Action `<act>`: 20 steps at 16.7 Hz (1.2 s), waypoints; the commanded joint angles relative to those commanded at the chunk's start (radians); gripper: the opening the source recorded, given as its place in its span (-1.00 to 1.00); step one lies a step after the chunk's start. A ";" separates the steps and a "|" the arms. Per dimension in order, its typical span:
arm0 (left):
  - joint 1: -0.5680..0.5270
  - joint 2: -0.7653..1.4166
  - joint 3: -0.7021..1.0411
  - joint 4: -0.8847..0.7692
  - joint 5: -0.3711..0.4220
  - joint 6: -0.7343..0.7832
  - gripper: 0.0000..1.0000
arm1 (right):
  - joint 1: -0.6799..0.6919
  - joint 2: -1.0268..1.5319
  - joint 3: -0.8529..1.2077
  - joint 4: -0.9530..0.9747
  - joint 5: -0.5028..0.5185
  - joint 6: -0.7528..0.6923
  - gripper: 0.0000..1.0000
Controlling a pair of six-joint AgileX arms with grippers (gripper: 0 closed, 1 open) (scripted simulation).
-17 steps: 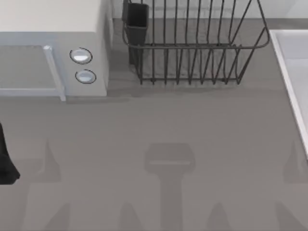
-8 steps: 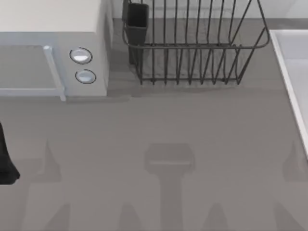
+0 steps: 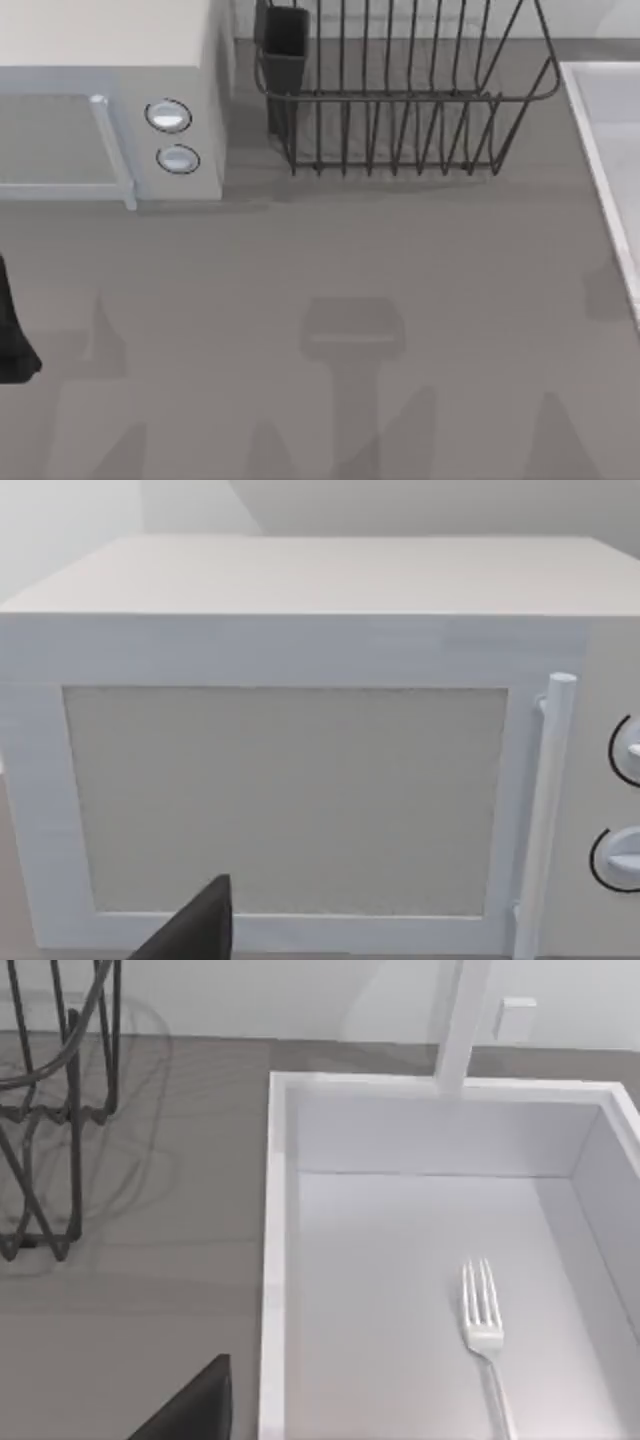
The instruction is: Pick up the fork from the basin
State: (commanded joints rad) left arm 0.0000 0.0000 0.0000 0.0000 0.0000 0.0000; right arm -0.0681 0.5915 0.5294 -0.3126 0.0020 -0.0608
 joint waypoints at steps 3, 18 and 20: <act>0.000 0.000 0.000 0.000 0.000 0.000 1.00 | -0.033 0.291 0.260 -0.154 0.001 -0.030 1.00; 0.000 0.000 0.000 0.000 0.000 0.000 1.00 | -0.192 1.693 1.516 -0.896 0.004 -0.177 1.00; 0.000 0.000 0.000 0.000 0.000 0.000 1.00 | -0.203 1.797 1.610 -0.952 0.004 -0.189 1.00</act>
State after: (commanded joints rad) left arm 0.0000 0.0000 0.0000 0.0000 0.0000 0.0000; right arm -0.2715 2.3886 2.1396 -1.2646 0.0060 -0.2494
